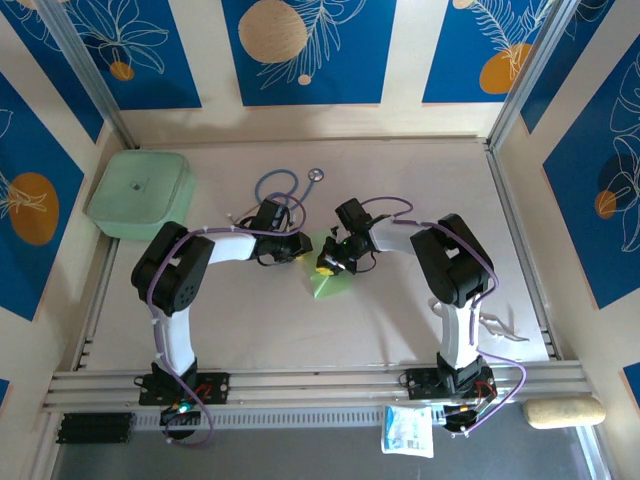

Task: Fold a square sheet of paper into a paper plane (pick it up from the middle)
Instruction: Fold the triangle a second time at the center of the table.

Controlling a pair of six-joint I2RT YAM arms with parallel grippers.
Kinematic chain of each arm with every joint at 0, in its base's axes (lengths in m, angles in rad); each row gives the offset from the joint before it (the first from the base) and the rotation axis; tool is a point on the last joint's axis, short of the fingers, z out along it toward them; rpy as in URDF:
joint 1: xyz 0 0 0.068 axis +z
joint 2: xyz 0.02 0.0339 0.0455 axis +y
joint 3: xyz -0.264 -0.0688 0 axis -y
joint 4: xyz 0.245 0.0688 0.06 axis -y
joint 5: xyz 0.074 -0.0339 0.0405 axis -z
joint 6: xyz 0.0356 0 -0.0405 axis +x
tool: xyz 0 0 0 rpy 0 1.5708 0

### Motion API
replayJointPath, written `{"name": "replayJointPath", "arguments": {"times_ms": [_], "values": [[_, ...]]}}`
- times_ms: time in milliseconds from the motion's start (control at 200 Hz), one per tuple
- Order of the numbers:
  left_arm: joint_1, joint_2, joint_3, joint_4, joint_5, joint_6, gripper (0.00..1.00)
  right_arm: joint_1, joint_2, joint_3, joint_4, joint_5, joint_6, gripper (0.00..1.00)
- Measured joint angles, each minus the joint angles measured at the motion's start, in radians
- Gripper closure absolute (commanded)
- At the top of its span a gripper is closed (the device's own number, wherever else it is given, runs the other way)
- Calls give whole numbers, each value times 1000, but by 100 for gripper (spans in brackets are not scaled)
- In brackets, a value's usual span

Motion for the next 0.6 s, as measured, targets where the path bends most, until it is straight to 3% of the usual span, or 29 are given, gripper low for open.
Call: {"name": "replayJointPath", "arguments": {"times_ms": [285, 600], "values": [[1, 0, -2, 3, 3, 0, 80, 0, 3, 2, 0, -4, 0, 100], [3, -2, 5, -11, 2, 1, 77, 0, 5, 12, -2, -7, 0, 75]]}}
